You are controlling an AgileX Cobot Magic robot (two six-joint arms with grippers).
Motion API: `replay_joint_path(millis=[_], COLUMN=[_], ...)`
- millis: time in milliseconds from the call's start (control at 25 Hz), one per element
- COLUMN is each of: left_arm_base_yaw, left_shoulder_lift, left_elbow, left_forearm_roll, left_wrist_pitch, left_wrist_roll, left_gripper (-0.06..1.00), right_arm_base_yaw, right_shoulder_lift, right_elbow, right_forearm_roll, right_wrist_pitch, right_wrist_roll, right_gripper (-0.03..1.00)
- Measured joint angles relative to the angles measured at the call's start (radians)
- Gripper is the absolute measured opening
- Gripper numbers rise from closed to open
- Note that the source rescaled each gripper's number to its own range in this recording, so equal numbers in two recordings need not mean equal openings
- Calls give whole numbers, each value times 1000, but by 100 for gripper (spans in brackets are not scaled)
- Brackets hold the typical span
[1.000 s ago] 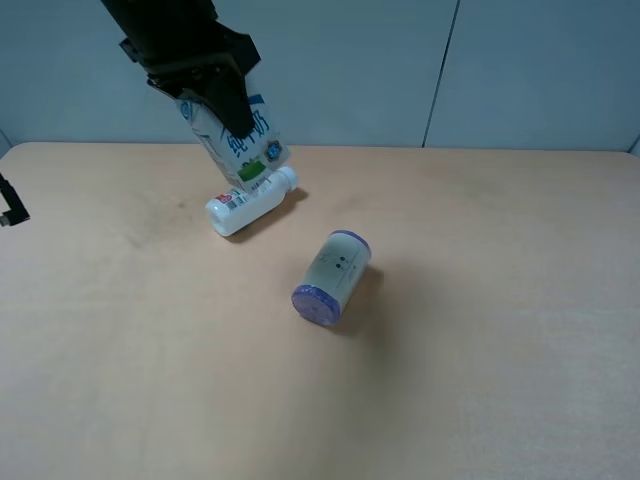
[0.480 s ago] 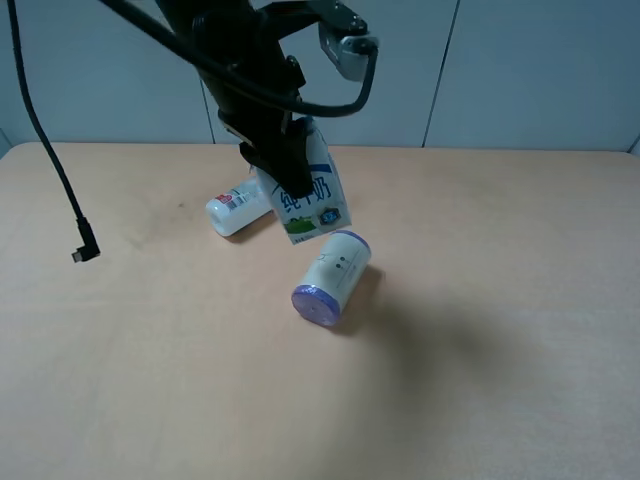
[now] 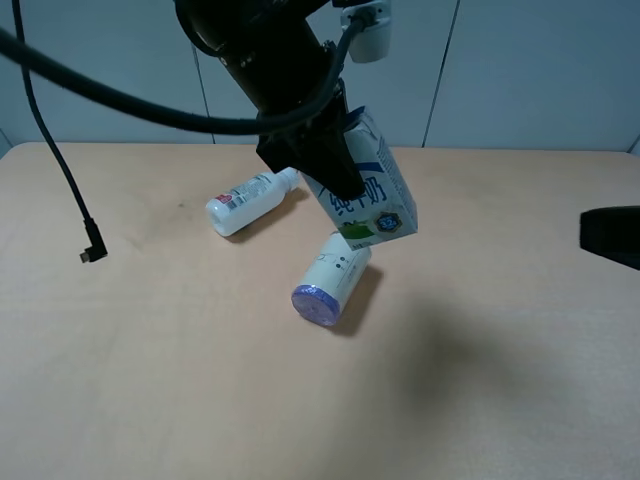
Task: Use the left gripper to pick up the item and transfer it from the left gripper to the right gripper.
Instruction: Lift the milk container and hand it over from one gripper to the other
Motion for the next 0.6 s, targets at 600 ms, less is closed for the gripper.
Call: replay_joint_path(millis=[600], left_arm_base_yaw=[0], left_shoulder_lift=[0], left_elbow=[0], left_forearm_roll=[-12], left_wrist_pitch=[0], left_wrist_roll=[134], left_gripper=[0], right_arm_base_yaw=[496], right_shoulder_lift=[470], right_elbow=[-48], right_forearm_roll=[12], right_wrist_pitch=[-449], right_wrist_roll=[-224], right_gripper=[100])
